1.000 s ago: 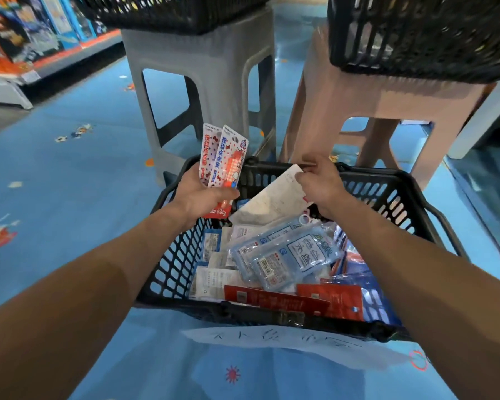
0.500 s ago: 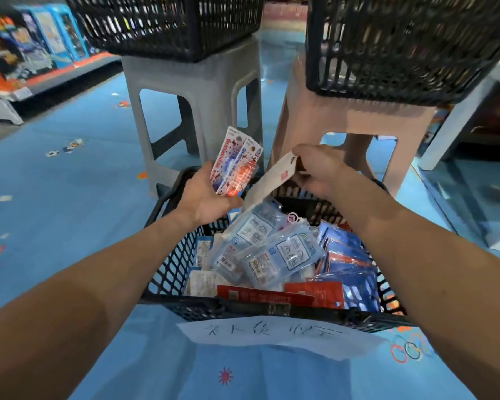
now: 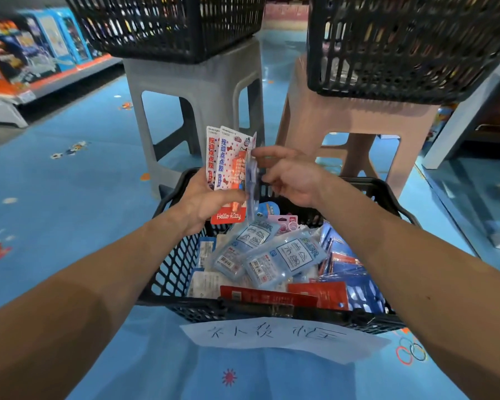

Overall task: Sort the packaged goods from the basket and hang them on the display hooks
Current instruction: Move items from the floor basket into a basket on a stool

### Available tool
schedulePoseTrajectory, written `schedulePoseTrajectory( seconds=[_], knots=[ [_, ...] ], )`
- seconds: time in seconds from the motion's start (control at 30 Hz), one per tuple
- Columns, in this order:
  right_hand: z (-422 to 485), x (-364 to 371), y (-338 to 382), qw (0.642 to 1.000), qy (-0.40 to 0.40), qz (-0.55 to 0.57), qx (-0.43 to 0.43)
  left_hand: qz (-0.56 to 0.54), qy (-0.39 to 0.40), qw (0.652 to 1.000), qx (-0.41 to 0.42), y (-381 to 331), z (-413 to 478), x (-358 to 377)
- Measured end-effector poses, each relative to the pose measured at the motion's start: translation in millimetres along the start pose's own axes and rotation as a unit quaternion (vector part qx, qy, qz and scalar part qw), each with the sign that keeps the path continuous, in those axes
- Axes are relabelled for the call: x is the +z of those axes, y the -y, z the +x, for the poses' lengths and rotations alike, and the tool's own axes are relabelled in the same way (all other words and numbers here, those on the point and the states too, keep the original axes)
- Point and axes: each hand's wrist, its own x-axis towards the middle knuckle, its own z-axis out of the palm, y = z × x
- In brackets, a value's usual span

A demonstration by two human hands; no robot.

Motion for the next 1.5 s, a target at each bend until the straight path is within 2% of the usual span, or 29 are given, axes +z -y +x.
schedulePoseTrajectory(
  seconds=[0.17, 0.33, 0.5, 0.6, 0.67, 0.73, 0.83, 0.9, 0.97, 1.07, 1.13, 1.27, 1.37, 1.43, 1.5],
  knots=[
    [4, 8, -6, 0.988, -0.083, -0.094, -0.086, -0.035, 0.033, 0.999, -0.002, -5, 2, 5],
    [8, -9, -18, 0.991, -0.03, -0.1, -0.081, -0.01, 0.039, 0.999, -0.001, -7, 2, 5],
    [12, -37, -38, 0.984, -0.119, -0.117, -0.062, 0.018, 0.025, 0.999, -0.021, 2, 2, 4],
    [20, -54, -48, 0.954, -0.228, -0.194, -0.024, 0.039, 0.006, 0.999, -0.025, 7, 5, -1],
    [17, -63, -55, 0.917, -0.238, -0.319, 0.017, 0.051, 0.003, 0.998, -0.03, 10, 5, -2],
    [8, -68, -61, 0.891, -0.158, -0.419, 0.076, 0.061, 0.008, 0.998, -0.034, 12, 4, -1],
    [-9, -55, -66, 0.87, 0.063, -0.452, 0.188, 0.071, 0.022, 0.996, -0.039, 12, 4, -1],
    [-22, -37, -66, 0.83, 0.211, -0.444, 0.262, 0.078, 0.034, 0.995, -0.043, 12, 3, -1],
    [-30, -19, -70, 0.781, 0.292, -0.47, 0.29, 0.084, 0.049, 0.994, -0.048, 14, 3, -2],
    [-25, -5, -81, 0.737, 0.316, -0.535, 0.265, 0.095, 0.061, 0.992, -0.062, 16, 3, -4],
    [-23, -4, -83, 0.733, 0.318, -0.544, 0.257, 0.098, 0.069, 0.99, -0.069, 17, 2, -7],
    [-29, -15, -84, 0.785, 0.3, -0.488, 0.236, 0.116, 0.077, 0.988, -0.071, 17, -3, -13],
    [-29, -27, -86, 0.816, 0.271, -0.496, 0.119, 0.12, 0.077, 0.987, -0.071, 17, -4, -18],
    [-30, -29, -85, 0.818, 0.266, -0.501, 0.09, 0.12, 0.072, 0.988, -0.07, 17, -3, -20],
    [-33, -23, -86, 0.81, 0.286, -0.501, 0.102, 0.119, 0.072, 0.988, -0.069, 17, -3, -20]
  ],
)
